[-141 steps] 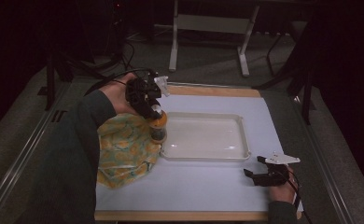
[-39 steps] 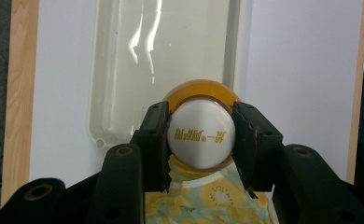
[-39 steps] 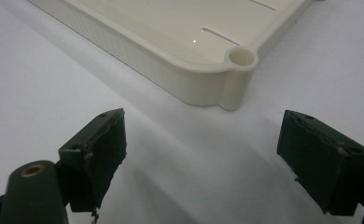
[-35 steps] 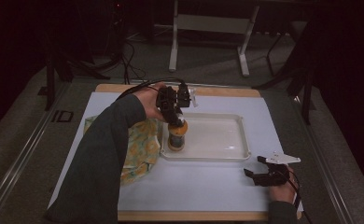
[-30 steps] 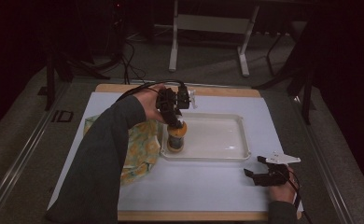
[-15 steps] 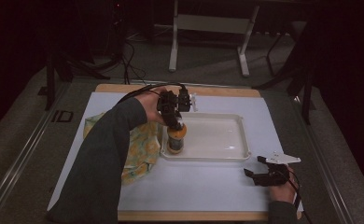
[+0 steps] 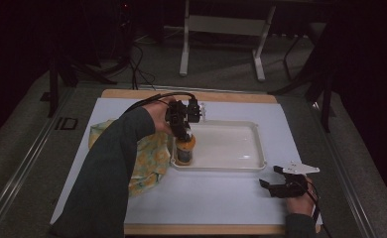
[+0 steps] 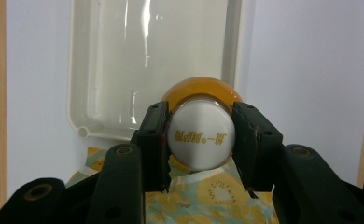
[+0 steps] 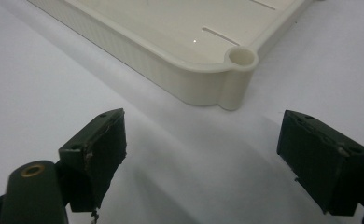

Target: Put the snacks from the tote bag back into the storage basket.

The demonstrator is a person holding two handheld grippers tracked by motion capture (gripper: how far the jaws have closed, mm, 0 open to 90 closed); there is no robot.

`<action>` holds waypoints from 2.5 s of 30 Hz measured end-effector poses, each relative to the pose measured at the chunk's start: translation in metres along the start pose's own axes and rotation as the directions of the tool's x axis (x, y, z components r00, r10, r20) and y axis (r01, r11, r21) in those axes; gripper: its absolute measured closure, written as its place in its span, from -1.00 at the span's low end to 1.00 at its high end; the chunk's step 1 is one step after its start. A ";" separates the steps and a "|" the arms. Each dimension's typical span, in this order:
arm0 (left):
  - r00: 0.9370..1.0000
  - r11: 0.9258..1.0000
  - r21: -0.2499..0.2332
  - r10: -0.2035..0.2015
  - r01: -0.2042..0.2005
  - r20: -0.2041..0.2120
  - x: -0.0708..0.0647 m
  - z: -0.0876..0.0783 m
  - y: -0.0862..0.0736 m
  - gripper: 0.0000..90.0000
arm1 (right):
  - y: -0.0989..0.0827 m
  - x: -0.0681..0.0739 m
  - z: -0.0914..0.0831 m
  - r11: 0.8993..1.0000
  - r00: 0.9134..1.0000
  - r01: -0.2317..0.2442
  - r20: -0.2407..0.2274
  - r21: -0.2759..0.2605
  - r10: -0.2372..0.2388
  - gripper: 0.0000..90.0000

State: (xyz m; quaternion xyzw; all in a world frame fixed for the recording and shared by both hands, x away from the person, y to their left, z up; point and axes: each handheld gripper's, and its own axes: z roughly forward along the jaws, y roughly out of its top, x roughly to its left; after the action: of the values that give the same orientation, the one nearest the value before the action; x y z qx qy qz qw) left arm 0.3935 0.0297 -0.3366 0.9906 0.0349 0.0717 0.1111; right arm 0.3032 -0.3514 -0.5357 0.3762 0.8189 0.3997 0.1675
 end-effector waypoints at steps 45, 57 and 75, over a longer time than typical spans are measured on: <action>0.998 0.994 -0.098 -0.054 0.057 0.029 0.004 -0.001 -0.005 -0.08 | 0.000 0.000 0.000 1.000 1.000 -0.002 0.001 -0.002 0.002 -0.66; 0.998 0.986 -0.155 -0.066 0.067 0.012 0.005 -0.011 -0.010 -0.02 | 0.000 0.000 0.000 1.000 1.000 -0.001 0.001 -0.002 0.001 -0.66; 0.973 0.953 -0.267 -0.184 0.142 -0.137 0.014 -0.029 -0.025 0.11 | 0.000 0.000 0.000 1.000 1.000 0.000 0.002 -0.001 0.000 -0.66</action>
State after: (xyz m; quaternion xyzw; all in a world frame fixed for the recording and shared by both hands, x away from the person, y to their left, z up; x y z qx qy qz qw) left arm 0.4014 0.0613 -0.3129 0.9527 0.1160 0.1457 0.2400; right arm 0.3031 -0.3513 -0.5357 0.3767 0.8186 0.3996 0.1683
